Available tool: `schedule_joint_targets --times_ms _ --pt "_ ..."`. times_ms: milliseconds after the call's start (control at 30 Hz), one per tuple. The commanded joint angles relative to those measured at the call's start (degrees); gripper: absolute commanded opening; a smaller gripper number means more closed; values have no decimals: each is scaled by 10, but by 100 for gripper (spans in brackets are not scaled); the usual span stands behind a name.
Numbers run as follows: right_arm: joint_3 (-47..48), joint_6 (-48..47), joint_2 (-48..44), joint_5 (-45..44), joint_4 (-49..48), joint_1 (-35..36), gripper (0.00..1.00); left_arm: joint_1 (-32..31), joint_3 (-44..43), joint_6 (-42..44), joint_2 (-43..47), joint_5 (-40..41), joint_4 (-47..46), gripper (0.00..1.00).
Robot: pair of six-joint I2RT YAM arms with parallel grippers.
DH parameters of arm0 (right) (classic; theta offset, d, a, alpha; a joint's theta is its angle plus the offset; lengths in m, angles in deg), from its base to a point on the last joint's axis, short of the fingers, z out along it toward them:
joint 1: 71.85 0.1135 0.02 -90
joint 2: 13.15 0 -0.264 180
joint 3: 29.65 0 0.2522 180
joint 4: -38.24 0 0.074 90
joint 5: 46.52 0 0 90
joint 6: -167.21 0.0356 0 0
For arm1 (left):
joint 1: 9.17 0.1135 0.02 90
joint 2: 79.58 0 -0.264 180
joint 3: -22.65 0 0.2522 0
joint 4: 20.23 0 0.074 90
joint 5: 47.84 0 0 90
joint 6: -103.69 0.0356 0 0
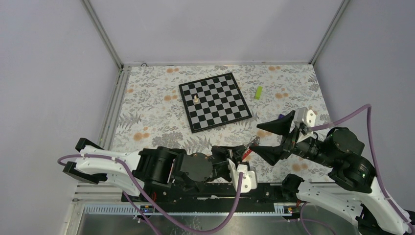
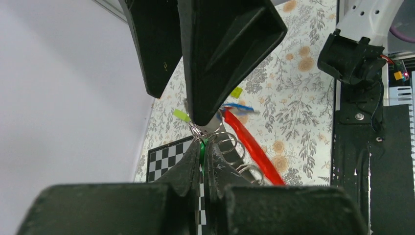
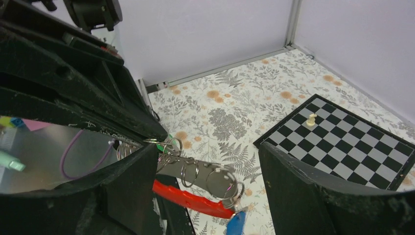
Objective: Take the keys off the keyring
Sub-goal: Remove the key from the keyring.
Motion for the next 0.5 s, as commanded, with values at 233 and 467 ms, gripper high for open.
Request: schedule_joint_targets --times_ms 233,467 --pt "-52 -111 -38 123 -26 2 85 1 -30 8 27 -80 3 0" --pt "-15 -151 -32 160 10 3 85 1 -35 24 39 -129 31 0"
